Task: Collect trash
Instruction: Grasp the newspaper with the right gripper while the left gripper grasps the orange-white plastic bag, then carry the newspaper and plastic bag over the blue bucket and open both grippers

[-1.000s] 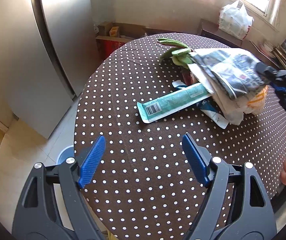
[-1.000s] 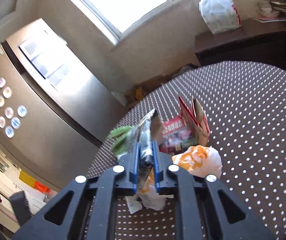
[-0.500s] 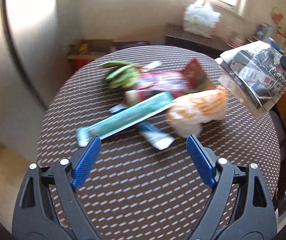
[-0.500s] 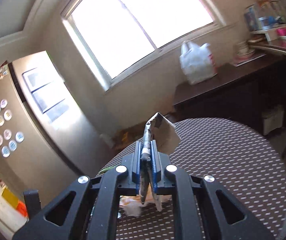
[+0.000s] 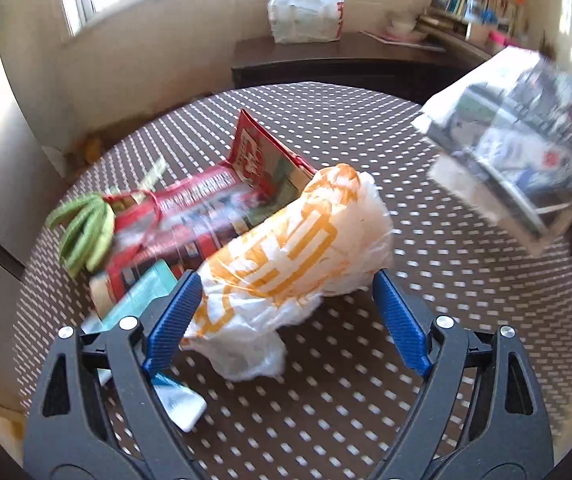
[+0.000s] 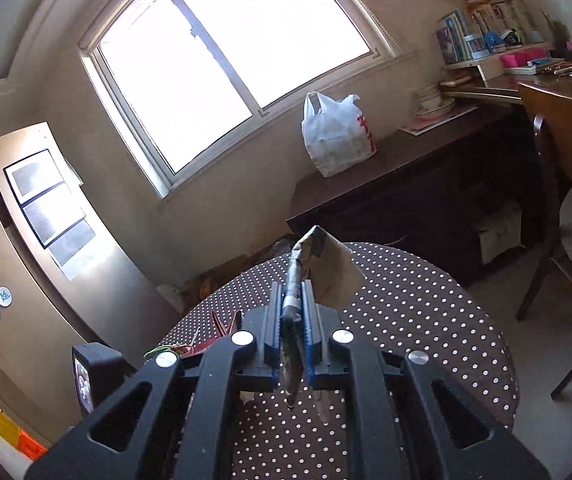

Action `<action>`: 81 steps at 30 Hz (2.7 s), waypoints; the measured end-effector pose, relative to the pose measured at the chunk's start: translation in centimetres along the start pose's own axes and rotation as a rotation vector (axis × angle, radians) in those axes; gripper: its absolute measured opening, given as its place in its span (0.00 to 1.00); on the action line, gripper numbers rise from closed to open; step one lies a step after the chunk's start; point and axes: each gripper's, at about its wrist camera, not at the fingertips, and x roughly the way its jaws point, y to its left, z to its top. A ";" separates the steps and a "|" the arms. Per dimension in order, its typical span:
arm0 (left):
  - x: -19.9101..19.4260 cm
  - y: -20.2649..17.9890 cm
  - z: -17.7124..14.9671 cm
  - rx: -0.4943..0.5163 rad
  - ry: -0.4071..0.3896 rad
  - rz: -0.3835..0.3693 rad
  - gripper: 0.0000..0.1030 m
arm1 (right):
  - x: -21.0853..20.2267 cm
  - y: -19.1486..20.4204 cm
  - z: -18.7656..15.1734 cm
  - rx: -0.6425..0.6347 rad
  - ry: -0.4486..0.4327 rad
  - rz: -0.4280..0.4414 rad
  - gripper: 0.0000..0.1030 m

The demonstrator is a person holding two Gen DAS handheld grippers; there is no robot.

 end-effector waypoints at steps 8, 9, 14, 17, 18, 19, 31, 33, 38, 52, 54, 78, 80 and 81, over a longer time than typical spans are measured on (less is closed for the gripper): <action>-2.2 0.4 -0.5 -0.015 -0.041 -0.023 0.47 | 1.1 0.2 -0.2 0.000 0.020 0.006 0.09; -2.5 0.3 -0.6 -0.015 -0.045 -0.016 0.47 | 1.1 0.4 -0.2 -0.001 0.021 0.009 0.09; -4.7 1.2 -1.4 -0.054 -0.079 -0.008 0.47 | 1.2 1.4 0.0 -0.019 0.023 0.042 0.09; -5.9 1.8 -2.0 -0.072 -0.096 0.020 0.47 | 1.2 2.2 -0.1 -0.030 0.028 0.067 0.09; -6.2 2.1 -2.0 -0.084 -0.099 0.023 0.47 | 1.1 2.5 -0.2 -0.036 0.029 0.076 0.09; -6.6 2.5 -2.1 -0.101 -0.102 0.027 0.47 | 1.1 3.0 -0.3 -0.047 0.031 0.086 0.09; -11.9 7.6 -4.4 -0.264 -0.159 0.116 0.47 | -0.2 10.1 -1.8 -0.166 0.058 0.228 0.09; -13.1 8.9 -5.3 -0.298 -0.171 0.132 0.47 | -0.4 12.1 -2.3 -0.205 0.061 0.259 0.09; -16.5 12.1 -7.8 -0.379 -0.202 0.196 0.47 | -0.3 17.0 -4.0 -0.270 0.103 0.355 0.09; -24.8 20.9 -17.8 -0.625 -0.235 0.416 0.48 | -1.0 30.4 -12.5 -0.494 0.225 0.576 0.09; -25.7 22.0 -19.5 -0.661 -0.230 0.440 0.48 | -0.9 32.0 -13.8 -0.517 0.248 0.597 0.09; -18.9 34.7 -30.3 -0.878 -0.008 0.498 0.74 | 6.9 43.4 -29.7 -0.712 0.574 0.606 0.09; -18.0 35.8 -31.2 -0.901 0.027 0.490 0.74 | 7.6 43.5 -30.3 -0.712 0.595 0.594 0.09; -17.8 36.1 -31.4 -0.906 0.035 0.491 0.74 | 7.8 43.6 -30.7 -0.712 0.603 0.589 0.09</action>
